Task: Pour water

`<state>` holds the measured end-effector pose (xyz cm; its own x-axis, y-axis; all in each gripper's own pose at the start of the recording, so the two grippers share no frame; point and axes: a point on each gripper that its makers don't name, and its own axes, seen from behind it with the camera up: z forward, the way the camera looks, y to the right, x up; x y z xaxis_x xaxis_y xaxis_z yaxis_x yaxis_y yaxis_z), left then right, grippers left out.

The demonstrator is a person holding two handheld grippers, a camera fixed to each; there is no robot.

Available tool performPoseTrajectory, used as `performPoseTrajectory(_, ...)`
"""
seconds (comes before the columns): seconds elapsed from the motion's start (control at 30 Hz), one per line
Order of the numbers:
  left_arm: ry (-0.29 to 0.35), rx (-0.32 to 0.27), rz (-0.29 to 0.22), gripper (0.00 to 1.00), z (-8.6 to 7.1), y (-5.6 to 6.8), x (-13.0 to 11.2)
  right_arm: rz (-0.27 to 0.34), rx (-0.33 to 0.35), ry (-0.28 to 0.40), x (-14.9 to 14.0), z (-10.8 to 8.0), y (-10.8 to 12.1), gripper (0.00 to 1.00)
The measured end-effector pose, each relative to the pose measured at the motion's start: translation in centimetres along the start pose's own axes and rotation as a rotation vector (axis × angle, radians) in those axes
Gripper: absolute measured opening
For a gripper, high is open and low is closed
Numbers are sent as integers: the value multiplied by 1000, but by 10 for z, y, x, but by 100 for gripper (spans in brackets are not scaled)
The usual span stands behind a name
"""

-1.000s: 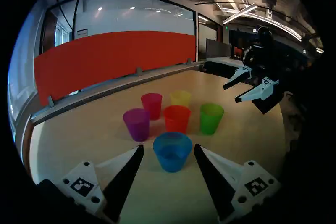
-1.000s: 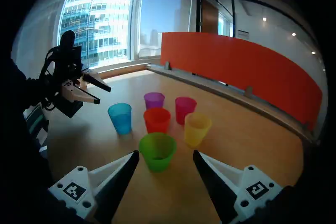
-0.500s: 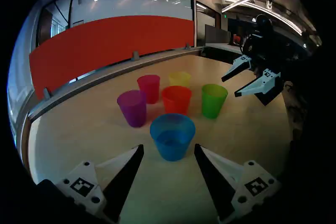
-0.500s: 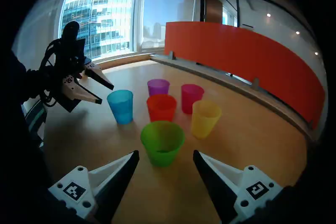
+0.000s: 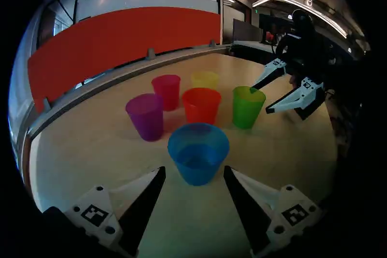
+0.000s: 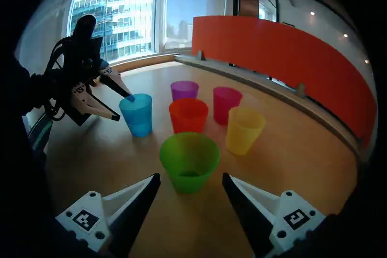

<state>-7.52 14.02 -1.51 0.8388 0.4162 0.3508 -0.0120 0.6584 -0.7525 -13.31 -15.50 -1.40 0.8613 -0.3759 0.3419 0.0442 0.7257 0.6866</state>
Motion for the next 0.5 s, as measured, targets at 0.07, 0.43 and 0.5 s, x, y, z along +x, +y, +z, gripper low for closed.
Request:
performPoseTrajectory(0.07, -3, -5, 4, 89, 3, 1, 1, 0, 3, -2, 0, 4, 0, 100)
performPoseTrajectory(0.43, -9, -20, 21, 89, 19, 2, 9, 5, 16, -3, 6, 21, -2, 100)
performPoseTrajectory(0.5, -7, -23, 23, 89, 21, 2, 11, 7, 16, -2, 7, 24, -1, 100)
